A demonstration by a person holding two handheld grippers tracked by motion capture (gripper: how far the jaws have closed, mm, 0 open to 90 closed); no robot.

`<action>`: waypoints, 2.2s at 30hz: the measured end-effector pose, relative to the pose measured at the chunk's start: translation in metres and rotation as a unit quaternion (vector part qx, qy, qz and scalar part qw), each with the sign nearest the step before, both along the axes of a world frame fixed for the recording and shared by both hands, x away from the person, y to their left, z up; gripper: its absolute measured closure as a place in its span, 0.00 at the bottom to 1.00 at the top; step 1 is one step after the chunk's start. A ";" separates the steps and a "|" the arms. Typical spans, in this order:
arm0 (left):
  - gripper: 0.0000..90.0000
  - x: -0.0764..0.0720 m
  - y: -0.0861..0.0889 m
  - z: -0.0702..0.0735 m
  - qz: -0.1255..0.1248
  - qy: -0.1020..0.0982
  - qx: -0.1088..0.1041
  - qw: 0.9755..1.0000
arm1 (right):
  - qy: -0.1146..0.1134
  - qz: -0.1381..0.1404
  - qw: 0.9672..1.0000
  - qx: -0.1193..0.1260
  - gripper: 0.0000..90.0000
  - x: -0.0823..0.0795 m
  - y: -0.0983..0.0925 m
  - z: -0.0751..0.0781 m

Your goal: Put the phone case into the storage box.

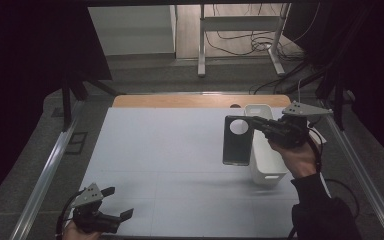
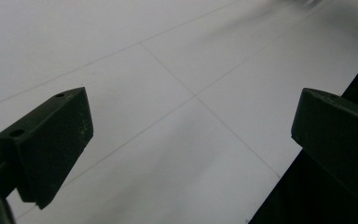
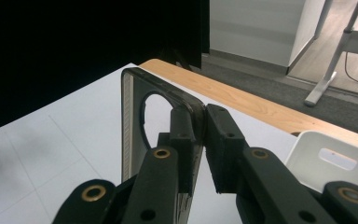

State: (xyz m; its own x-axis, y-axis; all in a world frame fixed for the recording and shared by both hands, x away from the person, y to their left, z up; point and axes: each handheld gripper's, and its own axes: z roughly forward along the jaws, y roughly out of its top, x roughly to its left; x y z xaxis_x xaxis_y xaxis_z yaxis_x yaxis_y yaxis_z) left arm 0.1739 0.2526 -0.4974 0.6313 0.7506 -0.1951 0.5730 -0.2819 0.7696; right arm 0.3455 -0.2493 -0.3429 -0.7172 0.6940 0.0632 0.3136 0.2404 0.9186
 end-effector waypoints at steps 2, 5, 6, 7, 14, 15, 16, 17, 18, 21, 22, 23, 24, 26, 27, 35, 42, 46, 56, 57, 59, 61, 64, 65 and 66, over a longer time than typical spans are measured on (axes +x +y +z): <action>0.00 -0.002 0.001 -0.001 0.004 0.002 0.009 1.000 | -0.001 -0.001 1.000 0.003 0.90 0.003 -0.002 0.002; 0.00 -0.004 0.001 -0.002 0.009 0.005 0.018 1.000 | -0.005 -0.004 1.000 0.001 0.90 0.005 -0.005 0.005; 0.00 -0.004 0.001 -0.003 0.009 0.007 0.019 1.000 | -0.005 -0.005 1.000 0.002 0.90 0.006 -0.006 0.006; 0.00 -0.004 0.001 -0.004 0.009 0.008 0.021 1.000 | -0.006 -0.006 1.000 0.003 0.90 0.006 -0.007 0.007; 0.00 -0.007 0.002 -0.005 0.015 0.010 0.028 0.999 | -0.015 -0.014 1.000 0.000 0.90 0.013 -0.014 0.014; 0.00 -0.007 0.002 -0.005 0.015 0.010 0.027 0.999 | -0.018 -0.017 1.000 -0.003 0.90 0.015 -0.015 0.015; 0.00 -0.007 0.002 -0.005 0.015 0.011 0.027 0.999 | -0.018 -0.018 1.000 -0.002 0.90 0.016 -0.016 0.015; 0.00 -0.007 0.002 -0.005 0.015 0.011 0.027 0.999 | -0.019 -0.020 1.000 -0.002 0.90 0.018 -0.017 0.016; 0.00 -0.006 0.002 -0.005 0.015 0.012 0.028 0.999 | -0.019 -0.020 1.000 -0.002 0.90 0.018 -0.017 0.016; 0.00 -0.006 0.001 -0.006 0.013 0.014 0.029 0.999 | -0.021 -0.031 0.999 -0.004 0.90 0.026 -0.024 0.017; 0.00 -0.006 0.002 -0.006 0.013 0.014 0.028 0.999 | -0.021 -0.034 0.999 -0.003 0.90 0.027 -0.026 0.018; 0.00 -0.006 0.002 -0.006 0.013 0.014 0.028 0.999 | -0.021 -0.034 0.999 -0.003 0.90 0.027 -0.026 0.018; 0.00 -0.006 0.002 -0.006 0.014 0.015 0.027 0.999 | -0.022 -0.035 0.999 -0.003 0.90 0.029 -0.028 0.018; 0.00 -0.006 0.002 -0.006 0.013 0.015 0.028 0.999 | -0.025 -0.041 0.999 -0.003 0.90 0.034 -0.033 0.019; 0.00 -0.006 0.001 -0.006 0.013 0.015 0.029 0.999 | -0.026 -0.043 0.999 -0.004 0.90 0.035 -0.035 0.019; 0.00 -0.006 0.001 -0.006 0.011 0.015 0.031 0.999 | -0.033 -0.057 0.998 -0.002 0.90 0.050 -0.049 0.021; 0.00 -0.006 0.001 -0.006 0.011 0.016 0.030 0.999 | -0.039 -0.068 0.997 -0.006 0.90 0.061 -0.057 0.023; 0.00 -0.005 0.001 -0.006 0.011 0.017 0.029 0.999 | -0.040 -0.074 0.996 -0.009 0.90 0.069 -0.061 0.023; 0.00 -0.005 0.001 -0.006 0.009 0.019 0.032 0.999 | -0.044 -0.087 0.995 -0.008 0.90 0.089 -0.071 0.021; 0.00 -0.005 0.000 -0.006 0.010 0.019 0.032 0.999 | -0.045 -0.087 0.995 -0.007 0.90 0.091 -0.072 0.021; 0.00 -0.005 0.000 -0.006 0.010 0.019 0.032 0.999 | -0.044 -0.089 0.995 -0.012 0.90 0.095 -0.073 0.020; 0.00 -0.005 0.000 -0.006 0.009 0.020 0.032 0.999 | -0.045 -0.091 0.995 -0.013 0.90 0.098 -0.073 0.019; 0.00 -0.005 0.000 -0.006 0.010 0.020 0.033 0.999 | -0.045 -0.091 0.995 -0.012 0.90 0.101 -0.074 0.018; 0.00 -0.005 0.000 -0.006 0.010 0.021 0.033 0.999 | -0.046 -0.093 0.995 -0.013 0.90 0.104 -0.075 0.016; 0.00 -0.005 0.000 -0.006 0.010 0.021 0.033 0.999 | -0.045 -0.094 0.994 -0.015 0.90 0.109 -0.074 0.014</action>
